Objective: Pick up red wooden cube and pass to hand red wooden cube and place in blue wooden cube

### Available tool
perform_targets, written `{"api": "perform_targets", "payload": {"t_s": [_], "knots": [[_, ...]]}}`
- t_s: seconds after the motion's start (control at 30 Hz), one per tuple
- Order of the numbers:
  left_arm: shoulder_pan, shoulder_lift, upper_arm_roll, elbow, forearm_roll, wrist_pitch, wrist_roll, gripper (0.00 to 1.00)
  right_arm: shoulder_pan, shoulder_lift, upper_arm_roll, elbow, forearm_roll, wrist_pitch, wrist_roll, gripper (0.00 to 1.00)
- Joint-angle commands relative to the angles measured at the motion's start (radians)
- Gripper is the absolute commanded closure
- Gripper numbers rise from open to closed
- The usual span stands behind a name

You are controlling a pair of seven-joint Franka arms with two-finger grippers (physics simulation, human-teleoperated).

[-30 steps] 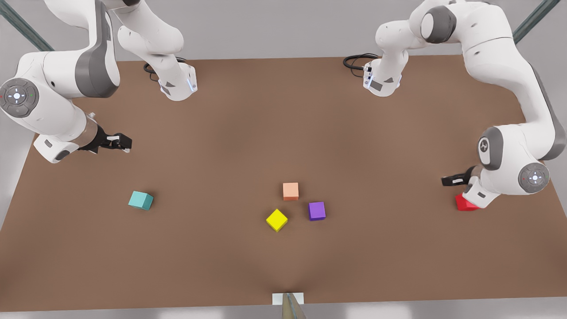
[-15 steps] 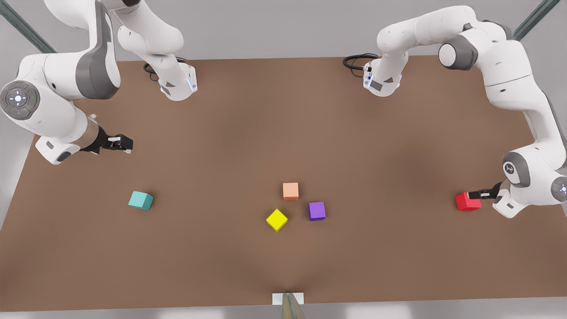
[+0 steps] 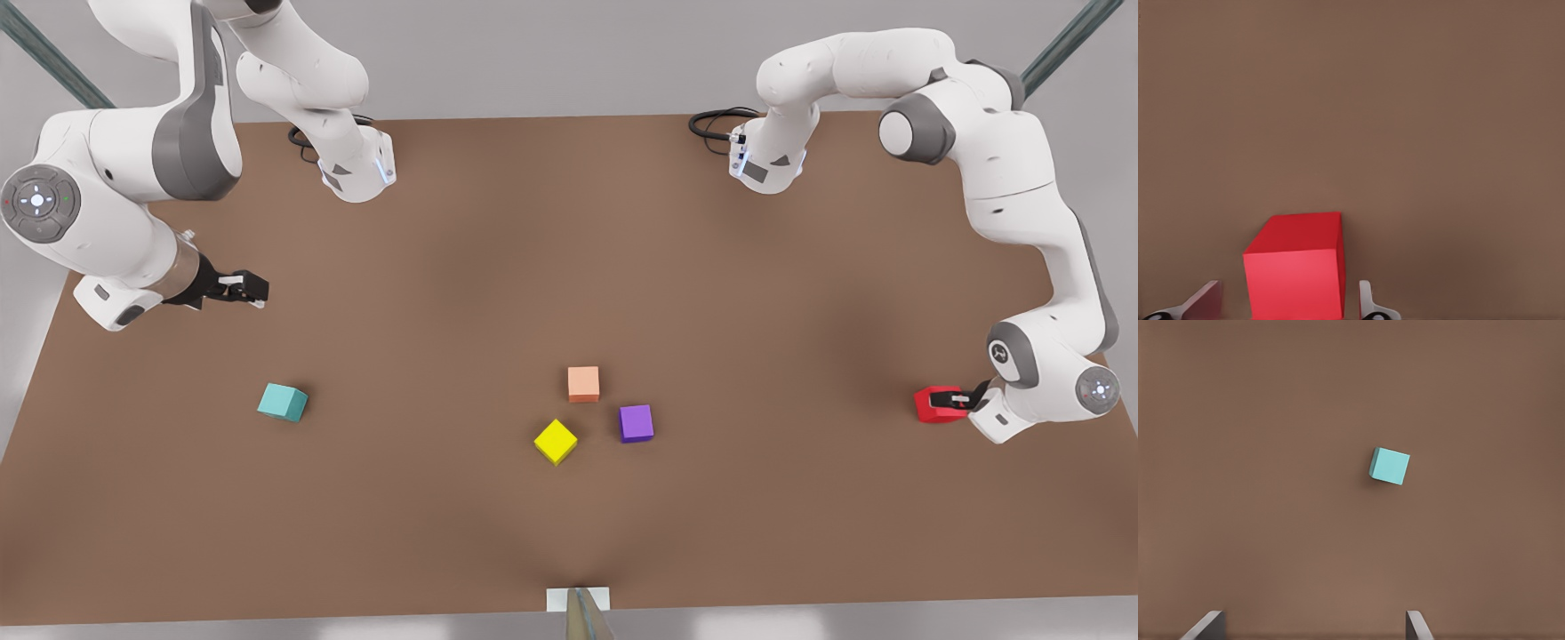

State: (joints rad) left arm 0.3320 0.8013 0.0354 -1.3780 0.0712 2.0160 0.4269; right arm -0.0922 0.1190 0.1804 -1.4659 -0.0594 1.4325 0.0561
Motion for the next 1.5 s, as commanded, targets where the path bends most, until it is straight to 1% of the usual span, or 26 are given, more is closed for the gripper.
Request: {"api": "perform_targets", "payload": {"t_s": [0.0, 0.57, 0.6, 0.63, 0.67, 0.7, 0.77, 0.8, 0.83, 0.87, 0.9, 0.93, 0.97, 1.0, 1.03, 1.07, 1.1, 1.13, 1.17, 1.2, 1.23, 1.3, 1.33, 1.37, 1.4, 1.47], "knots": [[0.004, 0.004, 0.003, 0.001, -0.001, 0.018, 0.133, 0.0, 0.0, 0.001, 0.001, 0.001, 0.004, 0.0, 0.001, 0.0], [0.004, 0.085, 0.003, 0.001, -0.004, 0.044, 0.052, 0.0, 0.0, 0.005, 0.001, -0.005, 0.012, 0.0, -0.004, 0.0], [0.004, 0.085, 0.003, 0.001, -0.004, 0.044, 0.032, 0.12, 0.0, 0.005, 0.001, -0.005, 0.012, 0.0, -0.006, 0.0], [0.002, 0.085, 0.001, 0.001, -0.002, 0.044, 0.027, 0.29, 0.0, 0.007, 0.001, -0.005, 0.015, 0.002, -0.006, 0.0], [-0.002, 0.084, 0.001, 0.001, -0.001, 0.044, 0.027, 0.48, 0.0, 0.007, 0.001, -0.004, 0.024, 0.002, -0.007, 0.0], [-0.002, 0.084, 0.001, 0.001, -0.001, 0.043, 0.027, 0.53, 0.0, 0.011, -0.001, 0.001, 0.026, 0.002, -0.009, 0.0], [0.001, 0.076, 0.0, 0.001, -0.037, 0.043, 0.026, 0.55, -0.004, 0.011, -0.001, 0.001, 0.032, 0.002, -0.009, 0.0], [-0.001, 0.058, -0.002, -0.001, -0.172, 0.04, 0.004, 0.55, -0.008, 0.013, -0.001, 0.004, 0.039, 0.005, -0.018, 0.0], [-0.005, 0.042, -0.028, -0.001, -0.203, 0.024, -0.048, 0.55, -0.004, 0.014, 0.002, 0.006, 0.035, 0.011, -0.059, 0.0], [0.004, 0.032, -0.074, 0.023, -0.218, -0.072, -0.051, 0.55, -0.004, 0.03, 0.004, 0.006, 0.128, 0.009, -0.172, 0.0], [-0.007, 0.03, -0.094, 0.06, -0.257, -0.141, -0.123, 0.55, -0.014, 0.068, -0.001, 0.007, 0.257, 0.002, -0.367, 0.0], [0.005, 0.03, -0.186, 0.122, -0.263, -0.262, -0.226, 0.55, -0.017, 0.102, 0.001, 0.025, 0.36, -0.004, -0.49, 0.0], [0.005, 0.03, -0.284, 0.139, -0.352, -0.374, -0.315, 0.55, -0.015, 0.145, 0.001, 0.035, 0.472, -0.032, -0.588, 0.0], [0.007, 0.033, -0.348, 0.143, -0.448, -0.446, -0.376, 0.55, -0.014, 0.18, 0.005, 0.05, 0.536, -0.041, -0.645, 0.0], [0.002, 0.052, -0.445, 0.143, -0.585, -0.522, -0.381, 0.55, -0.012, 0.224, 0.005, 0.05, 0.631, -0.052, -0.722, 0.0], [-0.024, 0.082, -0.505, 0.143, -0.689, -0.497, -0.384, 0.55, -0.012, 0.298, 0.007, 0.05, 0.752, -0.053, -0.84, 0.0], [-0.036, 0.107, -0.549, 0.143, -0.784, -0.442, -0.382, 0.55, -0.011, 0.349, 0.008, 0.056, 0.809, -0.05, -0.964, 0.0], [-0.085, 0.139, -0.594, 0.16, -0.812, -0.329, -0.378, 0.55, -0.005, 0.416, 0.013, 0.071, 0.878, -0.038, -1.114, 0.0], [-0.154, 0.168, -0.615, 0.186, -0.824, -0.226, -0.379, 0.55, 0.014, 0.516, 0.013, 0.154, 0.921, -0.037, -1.283, 0.0], [-0.166, 0.216, -0.641, 0.205, -0.899, -0.198, -0.309, 0.55, 0.019, 0.6, 0.034, 0.225, 0.94, -0.026, -1.401, 0.0], [-0.168, 0.245, -0.647, 0.205, -1.044, -0.178, -0.203, 0.55, 0.02, 0.623, 0.054, 0.234, 0.945, 0.015, -1.49, 0.0], [-0.206, 0.277, -0.667, 0.205, -1.094, -0.091, -0.102, 0.55, 0.034, 0.648, 0.06, 0.233, 0.96, 0.137, -1.717, 0.0], [-0.24, 0.282, -0.697, 0.205, -1.145, -0.013, -0.071, 0.55, 0.037, 0.654, 0.06, 0.226, 0.974, 0.187, -1.814, 0.0], [-0.289, 0.282, -0.735, 0.205, -1.153, 0.156, -0.068, 0.54, 0.042, 0.657, 0.06, 0.22, 0.977, 0.233, -1.906, 0.0], [-0.317, 0.283, -0.743, 0.205, -1.16, 0.23, -0.068, 0.54, 0.051, 0.66, 0.06, 0.214, 0.986, 0.269, -1.996, 0.0], [-0.334, 0.295, -0.744, 0.218, -1.17, 0.233, -0.065, 0.54, 0.063, 0.659, 0.06, 0.167, 1.066, 0.371, -2.159, 0.0]]}}
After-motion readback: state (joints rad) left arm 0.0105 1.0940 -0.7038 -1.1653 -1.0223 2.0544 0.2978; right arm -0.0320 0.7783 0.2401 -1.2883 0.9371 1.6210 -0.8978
